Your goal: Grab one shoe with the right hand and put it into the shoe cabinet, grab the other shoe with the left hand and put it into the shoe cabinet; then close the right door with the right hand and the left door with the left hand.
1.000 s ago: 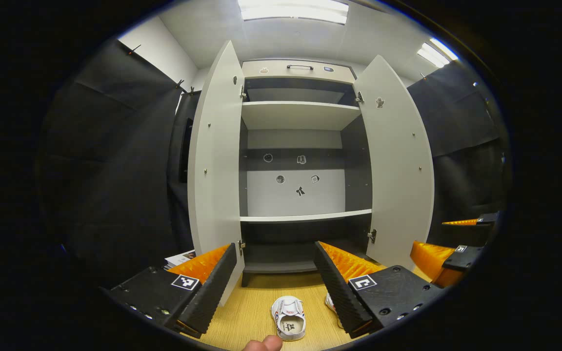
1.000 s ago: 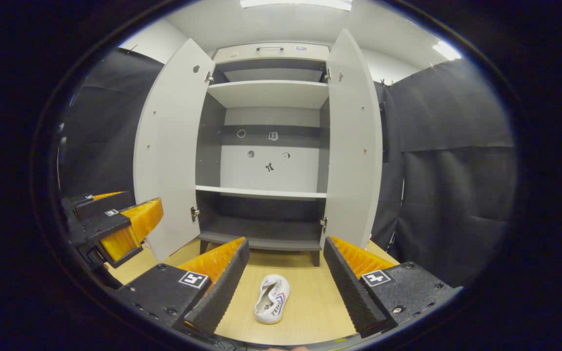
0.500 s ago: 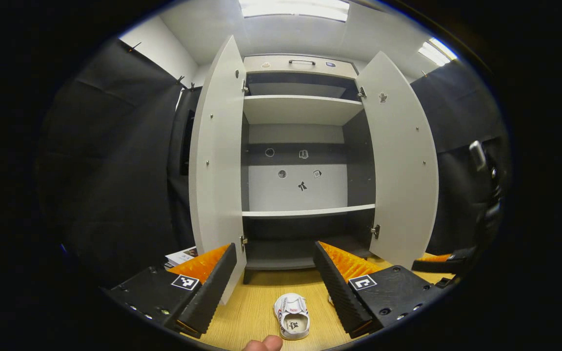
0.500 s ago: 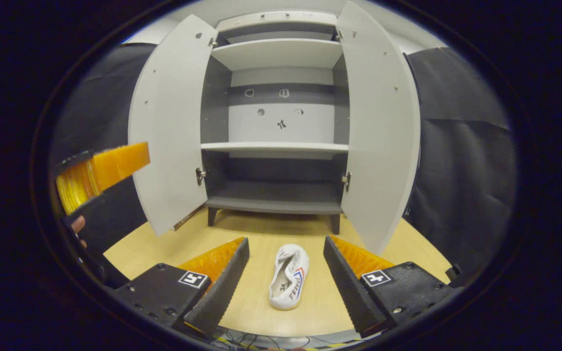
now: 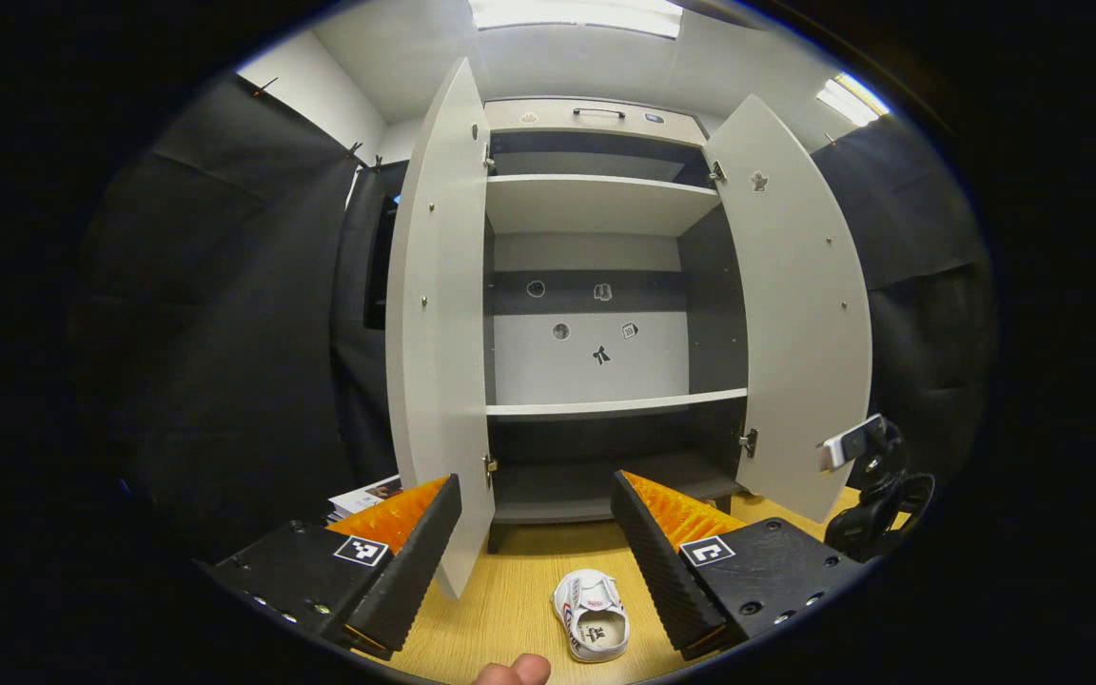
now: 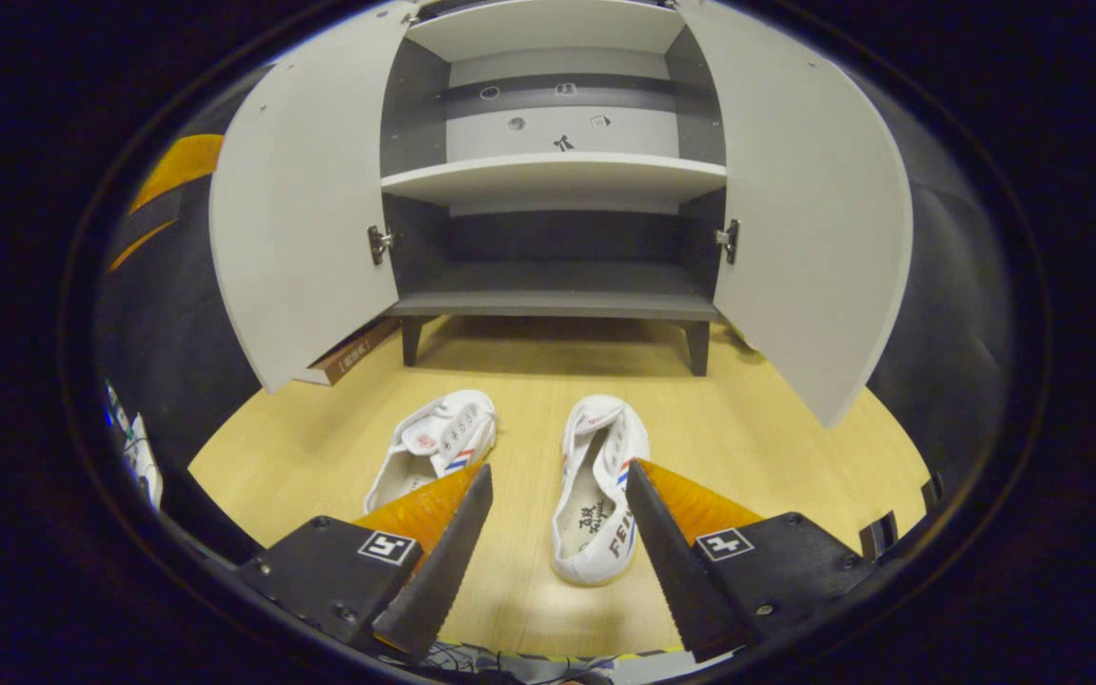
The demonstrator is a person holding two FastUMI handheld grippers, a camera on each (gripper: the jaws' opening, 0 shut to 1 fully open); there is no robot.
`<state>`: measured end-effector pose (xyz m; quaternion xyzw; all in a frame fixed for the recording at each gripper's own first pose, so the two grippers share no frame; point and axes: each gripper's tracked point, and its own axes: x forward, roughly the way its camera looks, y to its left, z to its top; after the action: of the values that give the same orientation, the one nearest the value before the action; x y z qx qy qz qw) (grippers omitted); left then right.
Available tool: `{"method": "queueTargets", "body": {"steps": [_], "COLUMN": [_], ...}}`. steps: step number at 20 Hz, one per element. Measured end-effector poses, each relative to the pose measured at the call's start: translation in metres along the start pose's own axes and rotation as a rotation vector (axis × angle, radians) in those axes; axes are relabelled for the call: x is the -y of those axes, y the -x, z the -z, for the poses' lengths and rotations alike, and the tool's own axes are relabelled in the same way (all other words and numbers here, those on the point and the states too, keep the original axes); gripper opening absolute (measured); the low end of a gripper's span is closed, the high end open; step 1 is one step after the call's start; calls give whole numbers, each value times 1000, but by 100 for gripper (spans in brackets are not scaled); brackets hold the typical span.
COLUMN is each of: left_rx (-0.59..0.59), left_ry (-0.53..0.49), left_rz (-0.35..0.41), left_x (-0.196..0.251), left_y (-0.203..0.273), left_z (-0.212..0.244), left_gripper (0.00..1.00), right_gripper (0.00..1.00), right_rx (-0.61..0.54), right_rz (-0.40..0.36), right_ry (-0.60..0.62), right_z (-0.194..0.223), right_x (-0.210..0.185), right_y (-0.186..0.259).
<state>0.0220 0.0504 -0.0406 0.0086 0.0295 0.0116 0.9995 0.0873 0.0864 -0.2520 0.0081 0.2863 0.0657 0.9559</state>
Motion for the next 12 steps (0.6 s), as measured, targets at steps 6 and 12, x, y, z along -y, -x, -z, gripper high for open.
{"method": "queueTargets", "body": {"steps": [6, 12], "left_rx": [-10, -31], "left_ry": [6, 17], "left_rz": [-15, -33], "left_x": [-14, -25], "left_y": [-5, -6], "left_z": [8, 18], "left_gripper": [95, 95], "right_gripper": [85, 71], "right_rx": [-89, -169], "right_rz": [-13, 11], "right_ry": [-57, -99], "right_z": [19, 30], "right_x": [-4, 0], "right_y": [-37, -73]}}
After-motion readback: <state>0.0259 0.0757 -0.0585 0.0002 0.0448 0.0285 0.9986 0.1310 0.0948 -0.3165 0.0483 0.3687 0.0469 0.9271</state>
